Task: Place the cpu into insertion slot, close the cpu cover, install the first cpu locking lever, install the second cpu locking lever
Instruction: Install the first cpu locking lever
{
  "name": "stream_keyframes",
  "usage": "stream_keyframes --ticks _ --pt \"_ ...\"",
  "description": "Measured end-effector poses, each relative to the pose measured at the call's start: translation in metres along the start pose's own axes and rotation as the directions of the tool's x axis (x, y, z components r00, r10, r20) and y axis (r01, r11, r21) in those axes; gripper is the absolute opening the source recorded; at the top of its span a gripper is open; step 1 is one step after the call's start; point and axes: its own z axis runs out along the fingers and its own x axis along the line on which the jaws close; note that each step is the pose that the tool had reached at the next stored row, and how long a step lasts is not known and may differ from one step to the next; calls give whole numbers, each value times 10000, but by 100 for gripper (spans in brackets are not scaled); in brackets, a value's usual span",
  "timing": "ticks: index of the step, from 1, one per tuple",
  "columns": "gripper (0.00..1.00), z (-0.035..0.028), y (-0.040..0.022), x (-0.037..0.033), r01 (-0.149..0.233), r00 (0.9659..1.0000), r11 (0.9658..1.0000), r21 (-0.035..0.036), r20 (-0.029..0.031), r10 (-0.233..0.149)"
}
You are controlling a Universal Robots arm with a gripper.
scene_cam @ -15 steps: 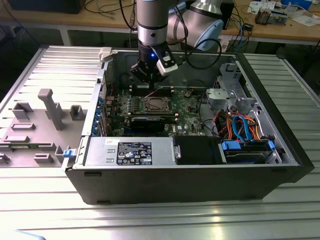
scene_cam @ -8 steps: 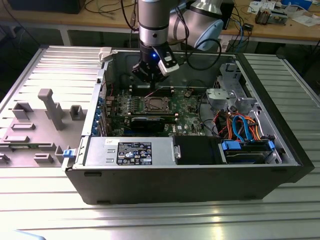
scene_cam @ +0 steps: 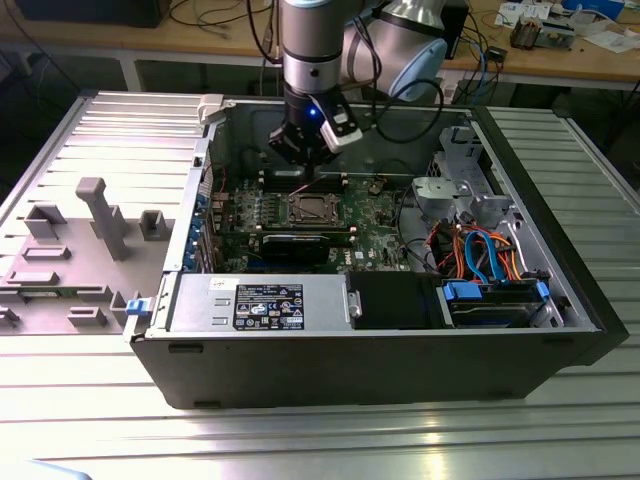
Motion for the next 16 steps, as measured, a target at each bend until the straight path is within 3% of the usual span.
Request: stream_keyframes --ticks 7,16 --pt "11 35 14 -69 -1 10000 10000 3 0 1" --pt "11 44 0 -102 0 10000 10000 37 -2 0"
